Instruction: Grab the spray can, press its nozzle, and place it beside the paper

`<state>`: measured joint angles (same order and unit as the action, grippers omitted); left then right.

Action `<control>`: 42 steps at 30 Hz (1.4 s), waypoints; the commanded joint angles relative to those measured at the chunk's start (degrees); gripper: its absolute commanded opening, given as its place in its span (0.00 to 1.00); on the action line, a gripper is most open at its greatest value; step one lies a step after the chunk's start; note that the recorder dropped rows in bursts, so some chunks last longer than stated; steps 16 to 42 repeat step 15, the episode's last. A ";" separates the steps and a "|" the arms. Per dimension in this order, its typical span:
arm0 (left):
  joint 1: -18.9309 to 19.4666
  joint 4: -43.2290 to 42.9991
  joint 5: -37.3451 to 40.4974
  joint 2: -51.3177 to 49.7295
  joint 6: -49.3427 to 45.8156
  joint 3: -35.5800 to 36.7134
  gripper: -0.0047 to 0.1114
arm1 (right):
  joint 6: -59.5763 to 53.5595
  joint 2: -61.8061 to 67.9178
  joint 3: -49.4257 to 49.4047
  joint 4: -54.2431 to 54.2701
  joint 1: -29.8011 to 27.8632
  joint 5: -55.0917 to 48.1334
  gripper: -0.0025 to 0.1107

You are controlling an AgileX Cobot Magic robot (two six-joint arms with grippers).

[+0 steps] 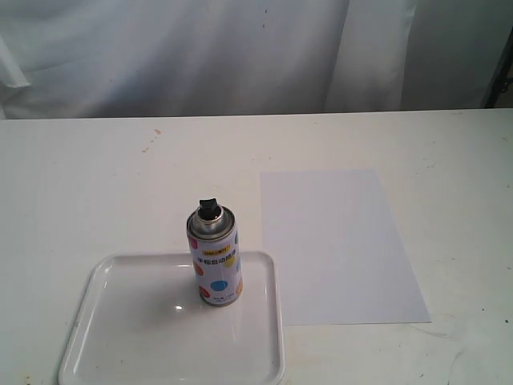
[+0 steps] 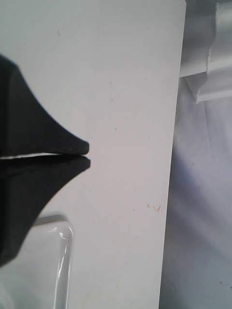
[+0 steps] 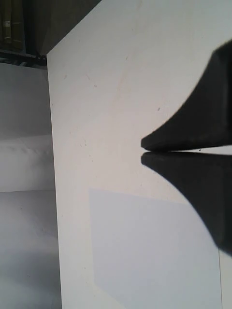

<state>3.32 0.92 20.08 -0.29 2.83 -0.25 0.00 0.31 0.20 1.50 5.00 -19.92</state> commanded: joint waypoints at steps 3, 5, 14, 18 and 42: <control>0.04 0.22 -0.21 0.29 -0.02 0.25 0.04 | 0.00 -0.31 -0.20 -0.45 -0.57 0.02 0.02; 0.04 0.22 -0.21 0.29 -0.02 0.25 0.04 | 0.00 -0.31 -0.20 -0.45 -0.57 0.02 0.02; 0.04 0.22 -0.21 0.29 -0.02 0.25 0.04 | 0.75 -0.31 -0.20 -0.44 -0.57 0.02 0.02; 0.04 0.22 -0.21 0.29 -0.02 0.25 0.04 | 0.75 -0.31 -0.20 -0.44 -0.57 0.02 0.02; 0.04 0.22 -0.21 0.29 -0.02 0.25 0.04 | 0.75 -0.31 -0.20 -0.44 -0.57 0.02 0.02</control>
